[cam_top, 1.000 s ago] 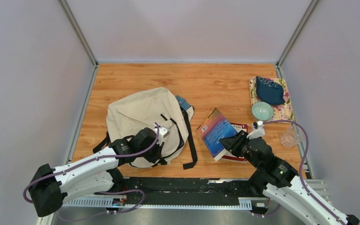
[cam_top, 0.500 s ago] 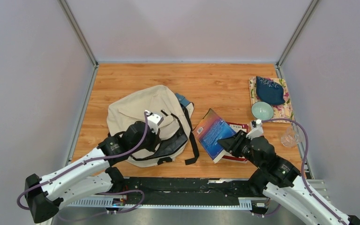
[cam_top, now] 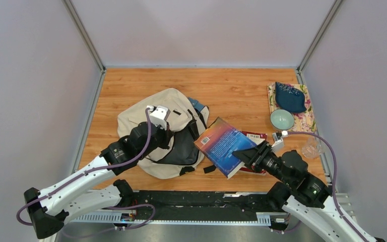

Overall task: Pack the student bag
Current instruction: Place the book in the student bag.

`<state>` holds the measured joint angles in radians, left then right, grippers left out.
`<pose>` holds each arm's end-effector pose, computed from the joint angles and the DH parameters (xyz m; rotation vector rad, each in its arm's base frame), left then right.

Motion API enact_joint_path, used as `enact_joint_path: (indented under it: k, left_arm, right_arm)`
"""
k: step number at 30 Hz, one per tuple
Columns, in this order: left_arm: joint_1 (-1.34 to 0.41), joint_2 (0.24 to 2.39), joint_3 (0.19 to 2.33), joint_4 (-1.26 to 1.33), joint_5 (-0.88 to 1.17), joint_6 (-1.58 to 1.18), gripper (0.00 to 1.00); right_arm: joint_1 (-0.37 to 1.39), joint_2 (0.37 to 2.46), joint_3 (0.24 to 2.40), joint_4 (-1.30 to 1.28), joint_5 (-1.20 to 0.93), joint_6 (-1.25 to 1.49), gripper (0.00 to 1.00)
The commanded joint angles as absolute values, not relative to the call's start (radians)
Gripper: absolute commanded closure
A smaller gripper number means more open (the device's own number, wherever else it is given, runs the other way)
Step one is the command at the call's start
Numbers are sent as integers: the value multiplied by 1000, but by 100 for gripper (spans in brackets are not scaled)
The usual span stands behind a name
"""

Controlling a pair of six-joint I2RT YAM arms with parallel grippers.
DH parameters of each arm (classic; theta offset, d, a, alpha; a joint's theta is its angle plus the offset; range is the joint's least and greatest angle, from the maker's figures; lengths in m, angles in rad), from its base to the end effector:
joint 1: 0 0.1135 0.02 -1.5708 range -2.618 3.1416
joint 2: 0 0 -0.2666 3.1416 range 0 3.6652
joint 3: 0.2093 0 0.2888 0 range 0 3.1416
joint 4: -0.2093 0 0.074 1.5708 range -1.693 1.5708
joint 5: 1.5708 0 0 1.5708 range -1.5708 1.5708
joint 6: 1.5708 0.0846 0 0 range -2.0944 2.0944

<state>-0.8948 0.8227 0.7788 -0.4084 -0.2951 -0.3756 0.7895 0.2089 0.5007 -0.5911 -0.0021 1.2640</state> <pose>0.1837 -0.1897 0.2887 0.3387 2.0113 -0.5112 0.1154 0.1166 0.2608 0.4988 2.0696 1.3453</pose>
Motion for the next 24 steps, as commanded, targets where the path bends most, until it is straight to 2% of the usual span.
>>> enact_joint_path:
  k: [1,8,17,24]
  left_arm:
    - [-897,787,792,-278,-331,-413,100]
    - [-896,772,779,-250,-321,-431,100]
    - [-896,762,770,-252,-282,-448,100]
    - [-896,735,742,-265,-282,-469,100]
  right_arm:
    - [795,134,499,-330,-103,1436,100]
    - [795,224,397,-130,-186,1506,100]
    - [796,572,383,273,-271,1513,100]
    - [804,801,449,423,-363,1516,100]
